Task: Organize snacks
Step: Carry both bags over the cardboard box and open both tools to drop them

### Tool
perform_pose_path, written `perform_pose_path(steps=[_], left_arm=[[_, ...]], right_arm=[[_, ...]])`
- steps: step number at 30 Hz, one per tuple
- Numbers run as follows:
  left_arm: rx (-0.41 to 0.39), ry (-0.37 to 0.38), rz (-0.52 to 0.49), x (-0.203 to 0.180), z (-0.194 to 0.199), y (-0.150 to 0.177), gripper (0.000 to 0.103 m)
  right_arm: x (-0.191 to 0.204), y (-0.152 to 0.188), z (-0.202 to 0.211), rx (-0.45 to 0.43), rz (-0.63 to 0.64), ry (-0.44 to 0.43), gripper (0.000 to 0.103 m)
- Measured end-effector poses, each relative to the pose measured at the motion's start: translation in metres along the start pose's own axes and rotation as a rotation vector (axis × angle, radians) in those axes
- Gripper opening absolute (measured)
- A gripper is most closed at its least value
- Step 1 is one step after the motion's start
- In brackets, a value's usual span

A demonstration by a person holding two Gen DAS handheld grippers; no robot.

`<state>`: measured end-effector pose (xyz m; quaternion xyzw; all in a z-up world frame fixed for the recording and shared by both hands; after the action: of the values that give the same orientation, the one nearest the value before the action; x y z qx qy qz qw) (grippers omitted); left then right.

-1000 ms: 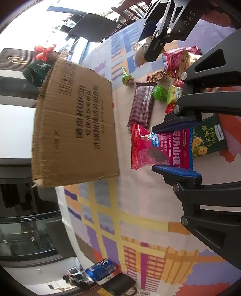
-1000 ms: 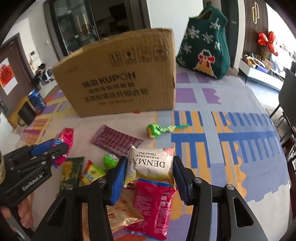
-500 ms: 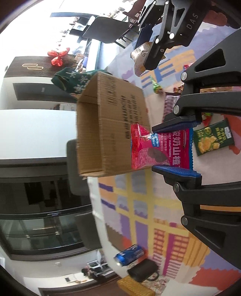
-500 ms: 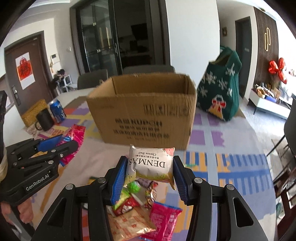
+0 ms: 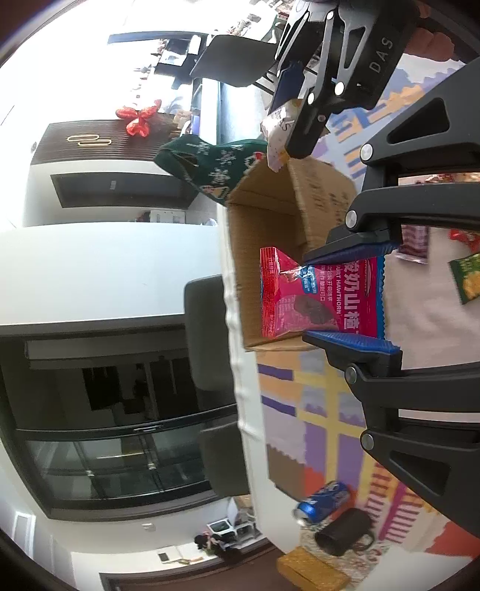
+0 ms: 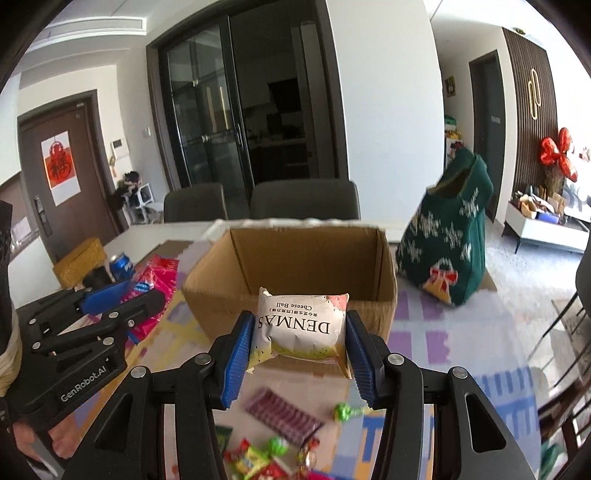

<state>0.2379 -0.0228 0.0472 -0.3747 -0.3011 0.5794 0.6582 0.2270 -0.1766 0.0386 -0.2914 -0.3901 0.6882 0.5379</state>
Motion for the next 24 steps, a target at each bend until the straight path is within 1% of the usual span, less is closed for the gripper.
perform_pose_path(steps=[3,6,11,16,20,22,23,24], left_arm=[[-0.001,0.013,-0.007,-0.002,-0.008,-0.015,0.034],[0.028,0.04,0.004,-0.001,-0.022,-0.029,0.034],[0.083,0.049,0.013,-0.001,-0.046,-0.045,0.034],[0.17,0.072,0.043,0.004,-0.075,-0.051,0.034],[0.218,0.064,0.041,0.003,-0.097,-0.05,0.035],[0.235,0.057,0.043,0.003,-0.105,-0.05,0.036],[0.245,0.052,0.044,0.003,-0.108,-0.05,0.039],[0.255,0.05,0.046,0.004,-0.11,-0.048,0.046]], right_arm=[[-0.003,-0.014,-0.006,-0.008,0.0,-0.005,0.05],[-0.005,-0.028,-0.017,0.002,-0.002,-0.02,0.05],[-0.011,-0.047,-0.041,0.036,0.008,-0.025,0.05],[-0.021,-0.056,-0.065,0.081,0.001,-0.01,0.05],[-0.025,-0.059,-0.077,0.105,0.007,0.001,0.05],[-0.025,-0.06,-0.082,0.116,0.02,0.011,0.05],[-0.026,-0.06,-0.085,0.119,0.022,0.012,0.053],[-0.026,-0.059,-0.088,0.127,0.025,0.014,0.057]])
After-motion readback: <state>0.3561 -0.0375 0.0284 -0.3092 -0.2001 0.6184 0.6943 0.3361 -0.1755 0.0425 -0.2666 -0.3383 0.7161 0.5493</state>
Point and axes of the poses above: each gripper's, at about its wrist camera, not at the fingertips, and z roughly against the way its jaws point, x to its left, y to its underside, the point moved 2 cm from there along -z, roughly the way its jaws point, and after that the axes turned 6 degrees about z, right-handed, at the moved point
